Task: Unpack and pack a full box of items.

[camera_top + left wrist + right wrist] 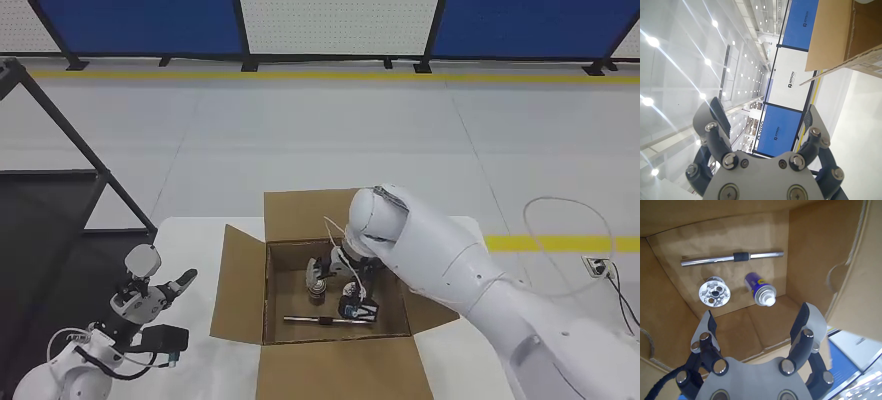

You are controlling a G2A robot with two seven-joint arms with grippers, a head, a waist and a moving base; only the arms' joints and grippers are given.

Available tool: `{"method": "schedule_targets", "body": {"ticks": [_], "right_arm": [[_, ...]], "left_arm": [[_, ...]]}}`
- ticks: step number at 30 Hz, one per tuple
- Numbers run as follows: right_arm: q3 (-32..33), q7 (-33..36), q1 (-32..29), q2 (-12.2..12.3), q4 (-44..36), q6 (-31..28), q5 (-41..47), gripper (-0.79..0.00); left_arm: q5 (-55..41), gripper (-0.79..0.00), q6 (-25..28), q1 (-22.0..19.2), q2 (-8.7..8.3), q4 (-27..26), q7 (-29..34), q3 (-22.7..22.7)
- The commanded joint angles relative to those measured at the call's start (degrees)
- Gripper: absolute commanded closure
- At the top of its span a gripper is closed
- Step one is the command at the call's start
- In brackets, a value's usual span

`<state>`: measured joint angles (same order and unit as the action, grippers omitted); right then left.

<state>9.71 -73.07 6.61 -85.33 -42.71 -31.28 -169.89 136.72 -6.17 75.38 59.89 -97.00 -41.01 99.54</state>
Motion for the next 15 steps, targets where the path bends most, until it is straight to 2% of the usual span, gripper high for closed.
{"method": "schedule_targets", "body": {"ticks": [1,8,11,15], "right_arm": [[0.0,0.3,0.0,0.0,0.4,-0.2,0.3,-0.785],[0.0,0.3,0.0,0.0,0.4,-0.2,0.3,-0.785],[0.8,4.6,-0.1,0.4,-2.2,1.5,0.2,-0.785],[2.5,6.6,1.4,1.9,-7.5,-5.8,0.7,-0.785]], "left_arm": [[-0.1,-0.785,-0.1,0.0,-0.04,0.0,0.1,-0.1],[-0.2,-0.785,-0.4,0.0,-0.07,-0.2,-0.2,-0.5],[-0.2,-0.785,-0.4,0.0,-0.07,-0.2,-0.2,-0.5],[-0.2,-0.785,-0.4,0.0,-0.07,-0.2,-0.2,-0.5]]}}
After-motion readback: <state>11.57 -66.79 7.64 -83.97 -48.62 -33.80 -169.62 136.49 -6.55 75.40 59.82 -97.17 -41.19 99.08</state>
